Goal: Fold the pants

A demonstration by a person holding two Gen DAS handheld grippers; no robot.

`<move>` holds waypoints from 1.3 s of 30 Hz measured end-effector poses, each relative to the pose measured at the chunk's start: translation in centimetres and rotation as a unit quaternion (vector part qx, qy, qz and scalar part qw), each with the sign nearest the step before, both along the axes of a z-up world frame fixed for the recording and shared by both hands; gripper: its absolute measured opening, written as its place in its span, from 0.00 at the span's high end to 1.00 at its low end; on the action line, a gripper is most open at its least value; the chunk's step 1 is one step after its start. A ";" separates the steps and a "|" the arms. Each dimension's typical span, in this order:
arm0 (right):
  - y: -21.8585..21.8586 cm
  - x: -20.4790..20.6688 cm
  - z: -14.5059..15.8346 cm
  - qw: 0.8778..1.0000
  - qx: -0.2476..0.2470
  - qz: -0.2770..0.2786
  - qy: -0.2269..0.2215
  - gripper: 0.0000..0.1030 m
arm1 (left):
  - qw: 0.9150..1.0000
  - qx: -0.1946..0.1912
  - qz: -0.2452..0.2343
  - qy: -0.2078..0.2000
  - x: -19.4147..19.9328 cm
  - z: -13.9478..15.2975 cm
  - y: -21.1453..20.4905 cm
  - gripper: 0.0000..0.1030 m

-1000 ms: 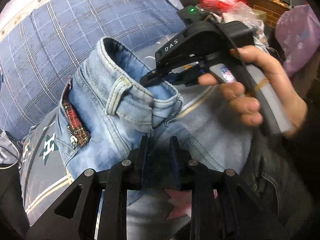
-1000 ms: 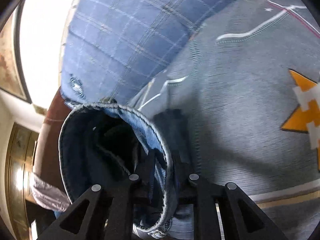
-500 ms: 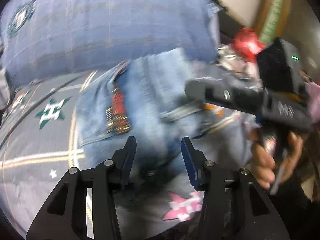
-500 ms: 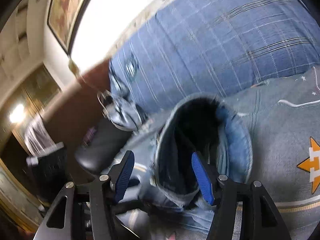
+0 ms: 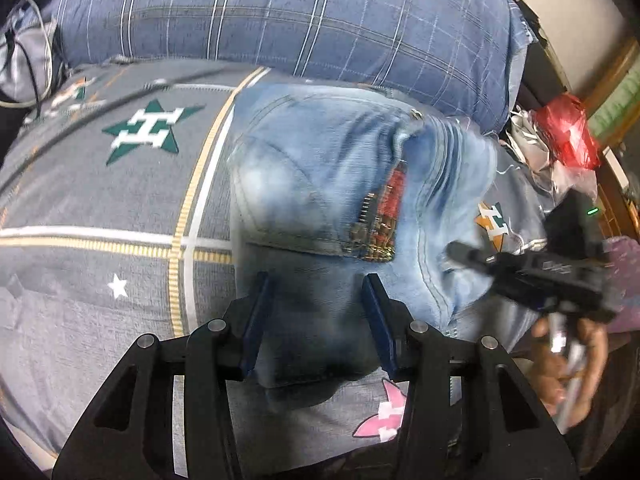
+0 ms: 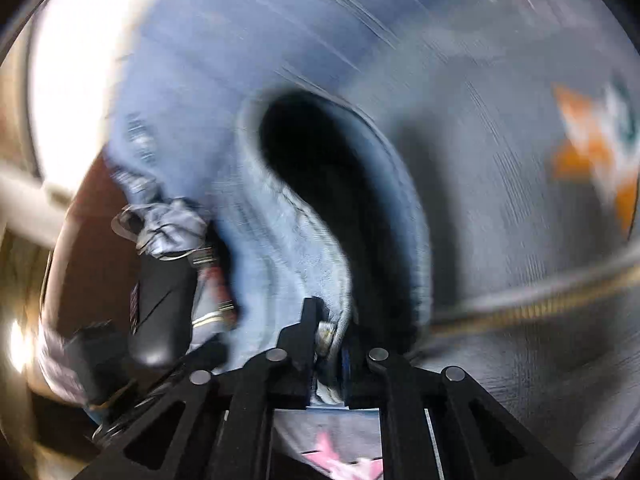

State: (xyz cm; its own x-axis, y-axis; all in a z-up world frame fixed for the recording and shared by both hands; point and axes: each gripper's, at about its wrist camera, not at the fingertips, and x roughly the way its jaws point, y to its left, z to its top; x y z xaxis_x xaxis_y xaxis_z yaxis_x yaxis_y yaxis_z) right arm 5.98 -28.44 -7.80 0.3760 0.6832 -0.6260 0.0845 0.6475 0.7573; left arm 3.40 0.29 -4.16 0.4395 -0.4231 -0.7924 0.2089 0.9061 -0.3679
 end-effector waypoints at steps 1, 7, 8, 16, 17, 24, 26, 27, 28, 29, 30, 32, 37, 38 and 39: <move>-0.2 0.1 0.1 1.000 0.007 0.000 -0.003 0.92 | 1.000 0.008 0.000 -0.003 -0.1 0.1 -0.2 0.56; 0.6 -1.2 4.6 0.994 -0.027 0.011 -0.103 0.83 | 1.000 -0.001 0.004 -0.010 0.2 0.6 0.7 0.56; 0.3 -1.7 5.4 0.992 -0.021 0.009 -0.122 0.78 | 1.000 -0.014 0.009 -0.010 0.5 0.6 1.2 0.56; -1.7 0.1 6.0 0.986 -0.098 -0.077 -0.115 0.49 | 0.996 -0.063 0.054 0.031 1.6 -0.3 3.5 0.56; -2.1 0.3 4.9 0.989 -0.082 -0.079 -0.098 0.49 | 0.996 -0.063 0.055 0.033 1.6 -0.4 3.5 0.56; -0.8 1.3 0.9 0.997 -0.066 -0.020 -0.035 0.75 | 0.988 -0.114 0.077 0.065 2.0 -1.2 4.6 0.56; -0.8 1.2 0.8 0.998 -0.044 -0.022 -0.038 0.89 | 0.986 -0.126 0.079 0.071 2.0 -1.3 4.9 0.56; -1.2 1.0 1.1 0.999 -0.008 -0.023 -0.043 0.90 | 0.986 -0.128 0.081 0.072 1.9 -1.3 5.0 0.56; -1.4 0.7 1.4 0.998 0.022 -0.020 -0.050 0.91 | 0.986 -0.129 0.084 0.071 1.9 -1.3 5.2 0.56; -1.6 0.5 1.5 0.996 0.062 -0.015 -0.056 0.91 | 0.985 -0.134 0.087 0.069 1.8 -1.2 5.5 0.56; -1.6 0.4 1.6 0.993 0.105 -0.013 -0.057 0.92 | 0.984 -0.143 0.088 0.067 1.7 -1.0 5.7 0.56; -1.6 -0.2 1.5 0.986 0.160 -0.005 -0.053 0.92 | 0.982 -0.154 0.089 0.061 1.6 -0.7 6.0 0.56; -2.4 0.3 -3.7 0.991 0.115 -0.046 0.060 0.92 | 0.983 -0.143 0.092 0.064 1.8 -0.9 5.8 0.56; -2.8 0.3 -4.0 0.990 0.112 -0.053 0.061 0.92 | 0.984 -0.139 0.090 0.067 1.8 -1.1 5.6 0.56; -2.8 0.3 -3.8 0.990 0.114 -0.052 0.058 0.91 | 0.985 -0.135 0.086 0.068 1.9 -1.2 5.3 0.56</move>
State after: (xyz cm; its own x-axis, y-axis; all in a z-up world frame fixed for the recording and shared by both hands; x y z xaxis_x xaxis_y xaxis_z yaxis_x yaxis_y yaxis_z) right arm 6.33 -31.26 -11.63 0.3873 0.7727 -0.5030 0.2363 0.4442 0.8642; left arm 5.26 5.54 -5.34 0.4206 -0.5552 -0.7175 -0.0078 0.7886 -0.6148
